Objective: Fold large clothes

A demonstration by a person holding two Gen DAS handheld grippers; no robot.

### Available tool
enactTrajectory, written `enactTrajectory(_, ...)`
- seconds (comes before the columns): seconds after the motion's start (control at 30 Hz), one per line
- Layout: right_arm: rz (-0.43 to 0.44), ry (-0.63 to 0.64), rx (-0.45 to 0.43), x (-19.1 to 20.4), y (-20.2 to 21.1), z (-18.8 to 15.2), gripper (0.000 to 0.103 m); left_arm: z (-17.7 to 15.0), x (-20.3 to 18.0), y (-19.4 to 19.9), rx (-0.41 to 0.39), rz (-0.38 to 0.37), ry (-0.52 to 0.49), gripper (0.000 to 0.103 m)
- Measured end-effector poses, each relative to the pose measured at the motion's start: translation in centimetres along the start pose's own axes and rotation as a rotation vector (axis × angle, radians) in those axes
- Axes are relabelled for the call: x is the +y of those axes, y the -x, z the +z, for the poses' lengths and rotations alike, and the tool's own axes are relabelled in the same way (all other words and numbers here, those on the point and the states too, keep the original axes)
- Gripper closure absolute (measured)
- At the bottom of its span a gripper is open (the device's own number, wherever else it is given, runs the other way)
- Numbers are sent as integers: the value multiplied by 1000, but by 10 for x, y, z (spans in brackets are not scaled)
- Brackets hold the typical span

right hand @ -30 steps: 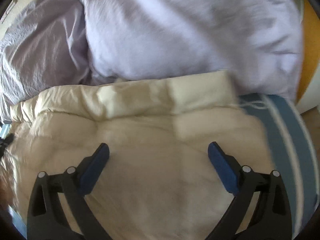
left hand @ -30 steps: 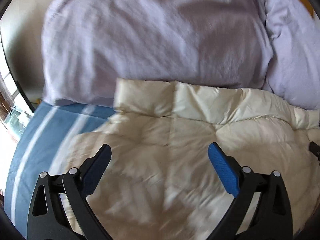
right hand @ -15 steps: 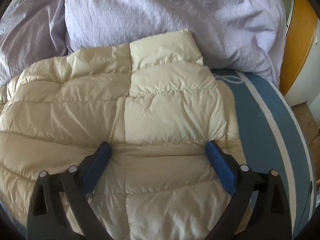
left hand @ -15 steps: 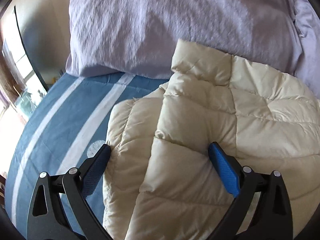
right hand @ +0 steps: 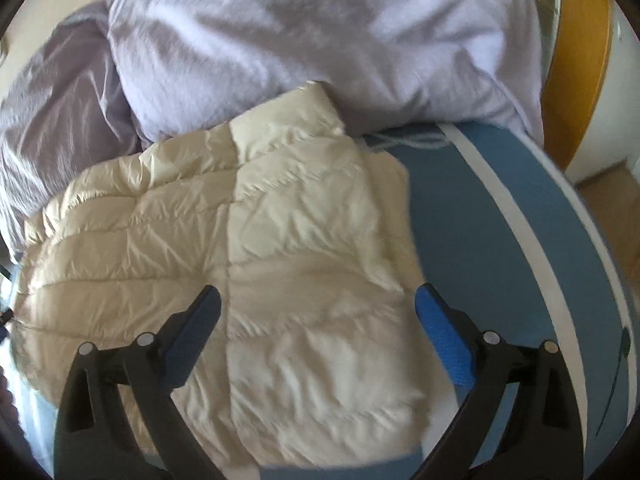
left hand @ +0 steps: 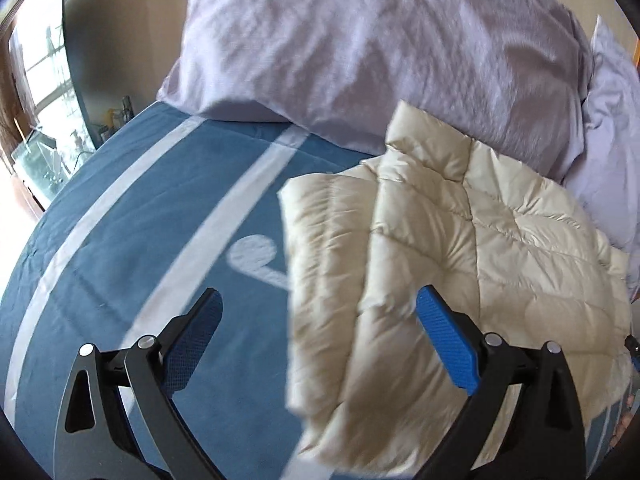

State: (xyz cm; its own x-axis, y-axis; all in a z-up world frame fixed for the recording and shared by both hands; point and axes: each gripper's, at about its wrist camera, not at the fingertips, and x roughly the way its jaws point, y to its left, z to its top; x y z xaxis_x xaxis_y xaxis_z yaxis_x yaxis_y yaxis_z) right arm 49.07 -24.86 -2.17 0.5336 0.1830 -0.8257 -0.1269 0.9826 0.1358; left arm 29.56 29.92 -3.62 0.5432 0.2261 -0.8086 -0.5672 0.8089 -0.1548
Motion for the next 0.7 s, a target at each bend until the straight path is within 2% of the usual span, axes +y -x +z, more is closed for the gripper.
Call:
enactTrajectory(0.13,26,-44,58,-21,-3,-7,6,-9,7,9,33,-26,-3,3)
enactTrajectory(0.3,79,-59,99,-22,-3,-24,8,-26,3,1,87,-52,-19,3)
enactTrajectory(0.4,114,-93,112,-29,-4,-32,13,-35,1,-2,115,-87,4,8)
enactTrajectory(0.53,96,-143,95,-41,-3,-35,13,-40,3,-8,142,-150,56,12)
enactTrajectory(0.63,137,-161,104,-46,-5,-39,13,-42,3,-6,127,-156,64,16)
enactTrajectory(0.7,148,-149,100,-46,-4,-40,22,-45,4,-6,122,-169,73,21)
